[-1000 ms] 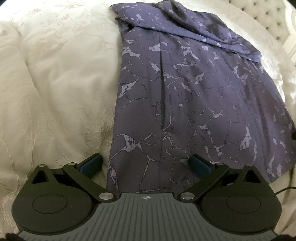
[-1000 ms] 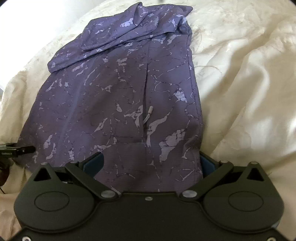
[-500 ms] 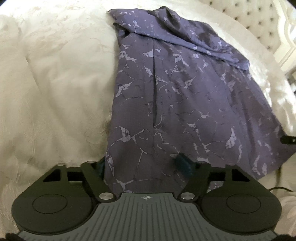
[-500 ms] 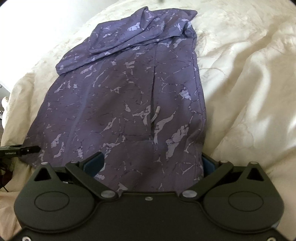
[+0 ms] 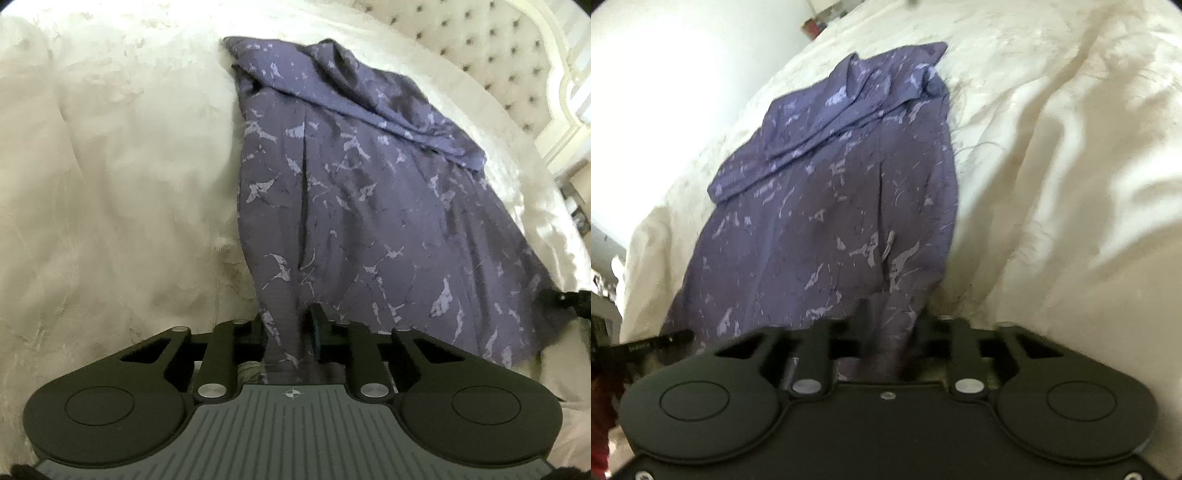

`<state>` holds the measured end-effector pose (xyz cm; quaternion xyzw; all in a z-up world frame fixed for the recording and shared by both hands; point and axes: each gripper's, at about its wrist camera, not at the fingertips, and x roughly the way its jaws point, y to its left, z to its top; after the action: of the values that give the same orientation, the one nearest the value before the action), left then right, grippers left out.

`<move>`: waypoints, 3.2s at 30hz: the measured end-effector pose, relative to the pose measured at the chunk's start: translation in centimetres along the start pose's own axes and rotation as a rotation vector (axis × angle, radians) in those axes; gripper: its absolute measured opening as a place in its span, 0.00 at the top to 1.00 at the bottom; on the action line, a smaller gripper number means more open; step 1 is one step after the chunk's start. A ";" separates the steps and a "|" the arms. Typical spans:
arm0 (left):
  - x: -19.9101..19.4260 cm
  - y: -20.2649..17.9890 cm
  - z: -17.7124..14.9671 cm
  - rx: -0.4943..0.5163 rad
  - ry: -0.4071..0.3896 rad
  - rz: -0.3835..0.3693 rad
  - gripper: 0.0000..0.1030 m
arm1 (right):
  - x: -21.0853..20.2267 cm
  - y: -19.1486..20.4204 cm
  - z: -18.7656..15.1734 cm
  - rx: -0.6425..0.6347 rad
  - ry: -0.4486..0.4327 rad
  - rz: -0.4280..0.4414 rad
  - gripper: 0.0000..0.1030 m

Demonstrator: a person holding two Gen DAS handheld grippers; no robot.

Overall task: Fold large clothes
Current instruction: 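Grasp the hem end with both grippers and lift it toward the collar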

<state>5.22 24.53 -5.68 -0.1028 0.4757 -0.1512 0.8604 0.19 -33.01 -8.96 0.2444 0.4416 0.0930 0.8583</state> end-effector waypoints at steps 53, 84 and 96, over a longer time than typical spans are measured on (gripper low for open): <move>-6.1 2.4 5.0 -0.299 -0.263 -0.318 0.93 | -4.3 -1.5 5.1 0.224 -0.239 0.374 0.87; 4.8 1.1 23.9 -0.273 -0.516 -0.119 0.93 | 10.4 0.3 26.7 0.185 -0.447 0.141 0.88; 10.0 3.2 25.2 -0.375 -0.424 -0.111 0.85 | 16.1 -1.4 28.4 0.205 -0.381 0.099 0.71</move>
<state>32.17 24.78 -1.34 -0.3154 0.2985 -0.0826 0.8970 32.53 -37.76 -7.21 0.3649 0.2662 0.0420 0.8912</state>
